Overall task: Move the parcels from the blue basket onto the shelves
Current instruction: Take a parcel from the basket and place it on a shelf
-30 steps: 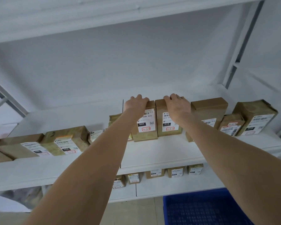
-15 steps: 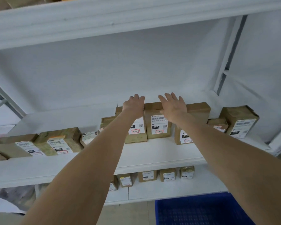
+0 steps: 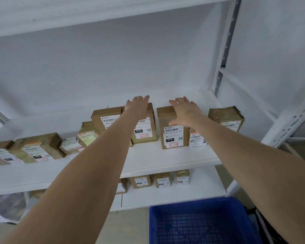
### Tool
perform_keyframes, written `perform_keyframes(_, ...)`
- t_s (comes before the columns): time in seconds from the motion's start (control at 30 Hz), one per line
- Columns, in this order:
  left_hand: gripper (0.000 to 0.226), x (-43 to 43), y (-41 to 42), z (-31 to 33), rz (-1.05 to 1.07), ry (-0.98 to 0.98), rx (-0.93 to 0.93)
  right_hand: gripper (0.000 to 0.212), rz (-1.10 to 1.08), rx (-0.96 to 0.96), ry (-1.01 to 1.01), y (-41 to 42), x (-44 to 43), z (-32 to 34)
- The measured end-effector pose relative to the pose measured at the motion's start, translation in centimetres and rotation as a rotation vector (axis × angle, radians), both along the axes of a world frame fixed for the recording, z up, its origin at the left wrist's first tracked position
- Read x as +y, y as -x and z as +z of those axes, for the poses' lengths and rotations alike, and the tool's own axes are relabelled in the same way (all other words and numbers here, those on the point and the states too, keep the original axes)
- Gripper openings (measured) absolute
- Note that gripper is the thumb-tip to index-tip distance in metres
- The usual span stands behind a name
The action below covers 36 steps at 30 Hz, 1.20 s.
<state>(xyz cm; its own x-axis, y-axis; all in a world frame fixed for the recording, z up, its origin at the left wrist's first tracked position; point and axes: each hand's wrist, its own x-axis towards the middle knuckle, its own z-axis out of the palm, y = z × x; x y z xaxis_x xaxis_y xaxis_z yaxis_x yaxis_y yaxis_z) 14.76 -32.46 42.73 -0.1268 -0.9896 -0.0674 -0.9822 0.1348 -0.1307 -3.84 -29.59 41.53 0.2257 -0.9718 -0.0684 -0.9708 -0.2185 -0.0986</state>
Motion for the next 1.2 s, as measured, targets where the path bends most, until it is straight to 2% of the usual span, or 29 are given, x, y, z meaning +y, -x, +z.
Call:
perform_keyframes(0.1,0.063,-0.6,-0.3,-0.3,-0.012,-0.025,0.002,0.066,0.009,0.005,0.043,-0.4,-0.7,-0.8)
perform_keyframes(0.2,0.065,-1.0,-0.6,-0.2,-0.046,-0.008,-0.027,0.055,-0.046,-0.025,0.082,-0.5,-1.4,-0.9)
perform_keyframes(0.47,0.052,-1.9,-1.3,0.0,-0.116,-0.030,-0.005,0.051,-0.080,-0.051,0.135,-2.7,-3.3,-1.7)
perform_keyframes(0.67,0.037,-2.2,-1.3,0.3,-0.115,-0.055,-0.014,0.057,-0.099,-0.023,0.141,-2.6,-3.9,-1.8)
perform_keyframes(0.87,0.043,-2.0,-1.2,0.2,-0.117,-0.061,-0.055,0.058,-0.099,-0.007,0.139,-2.5,-3.9,-1.8)
perform_keyframes(1.1,0.052,-1.4,-0.8,0.1,-0.090,-0.045,-0.022,0.060,-0.076,0.067,0.132,-2.5,-3.5,-1.6)
perform_keyframes(1.2,0.045,-1.1,-0.3,-0.2,-0.070,-0.025,-0.016,0.059,-0.032,0.058,0.175,-2.6,-2.9,-1.6)
